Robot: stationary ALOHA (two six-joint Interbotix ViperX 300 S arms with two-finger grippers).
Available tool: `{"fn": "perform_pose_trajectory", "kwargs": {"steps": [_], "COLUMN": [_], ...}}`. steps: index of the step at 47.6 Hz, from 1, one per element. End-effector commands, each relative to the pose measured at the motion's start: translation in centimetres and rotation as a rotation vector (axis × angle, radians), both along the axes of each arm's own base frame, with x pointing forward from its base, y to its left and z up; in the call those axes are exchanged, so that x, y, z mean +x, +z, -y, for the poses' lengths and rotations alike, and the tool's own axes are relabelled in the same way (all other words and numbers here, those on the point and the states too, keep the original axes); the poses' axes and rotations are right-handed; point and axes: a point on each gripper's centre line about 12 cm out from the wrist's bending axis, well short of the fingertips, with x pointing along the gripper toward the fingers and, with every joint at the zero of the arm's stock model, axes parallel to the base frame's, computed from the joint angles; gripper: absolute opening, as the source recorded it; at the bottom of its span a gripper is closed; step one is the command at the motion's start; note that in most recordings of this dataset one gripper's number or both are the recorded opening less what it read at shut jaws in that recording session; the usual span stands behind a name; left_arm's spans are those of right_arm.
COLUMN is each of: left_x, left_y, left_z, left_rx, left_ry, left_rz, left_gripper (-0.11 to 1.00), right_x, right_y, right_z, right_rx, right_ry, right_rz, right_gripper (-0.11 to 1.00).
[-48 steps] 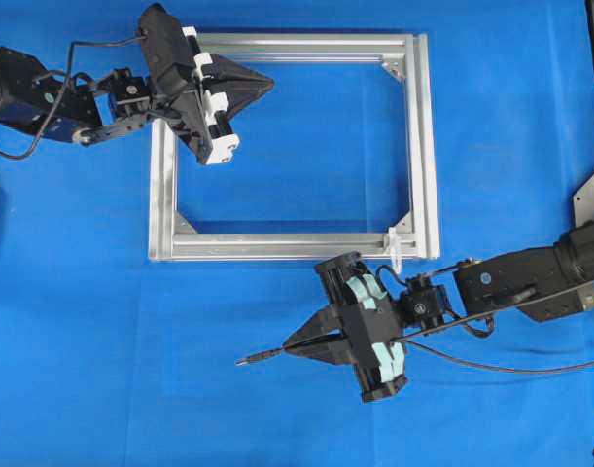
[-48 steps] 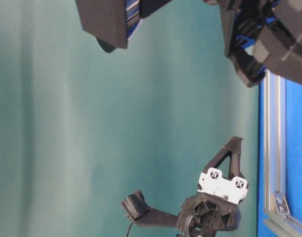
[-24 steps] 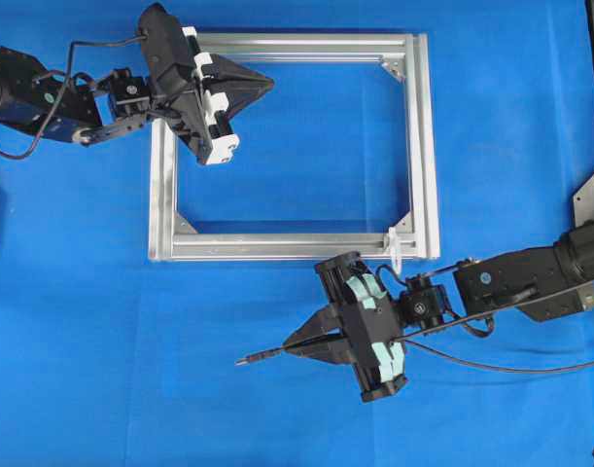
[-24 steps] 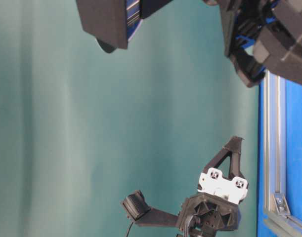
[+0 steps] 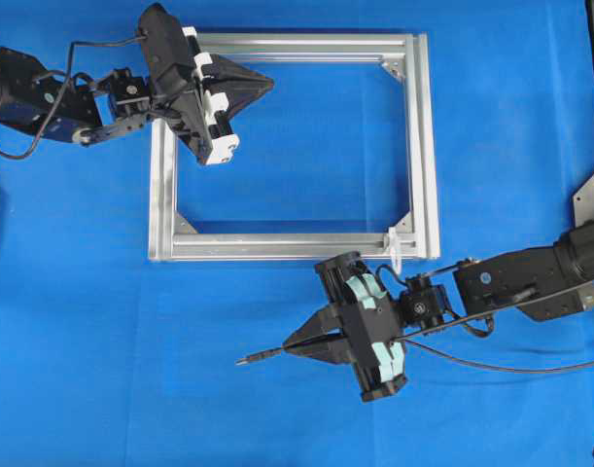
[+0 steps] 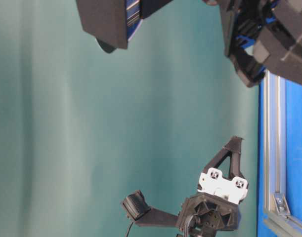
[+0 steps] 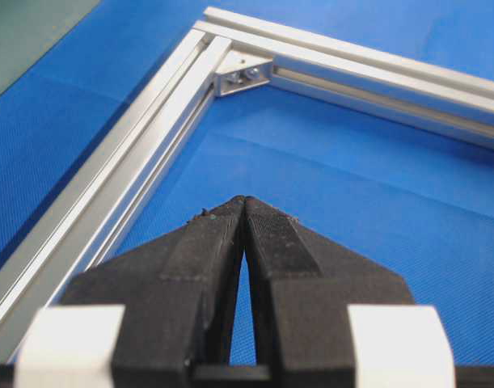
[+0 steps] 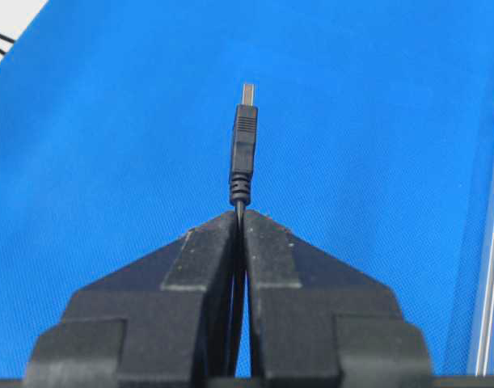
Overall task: Insert the wire through the string loop located on the right side.
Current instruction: 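Lift the cable and carry it right, aligning the plug with the zip-tie loop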
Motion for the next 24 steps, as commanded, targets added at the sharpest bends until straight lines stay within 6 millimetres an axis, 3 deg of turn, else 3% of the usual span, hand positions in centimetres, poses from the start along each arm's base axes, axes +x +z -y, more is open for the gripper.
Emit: {"fn": "perform_pose_trajectory", "kwargs": {"steps": [1, 14, 24], "left_x": [0.2, 0.2, 0.2], "left_y": [1.5, 1.5, 1.5], "left_z": [-0.1, -0.2, -0.1], "left_rx": [0.016, 0.016, 0.016], "left_ry": [0.0, 0.002, 0.0], "left_rz": [0.042, 0.042, 0.042], "left_gripper": [0.0, 0.0, 0.0], "right_x": [0.3, 0.0, -2.4], "right_y": [1.7, 1.5, 1.2], "right_z": [0.0, 0.1, 0.9], "right_rx": [0.015, 0.013, 0.019], "right_ry": [-0.002, -0.003, -0.015], "right_rz": [0.047, 0.034, 0.006], "right_gripper": [-0.04, -0.04, -0.04]}}
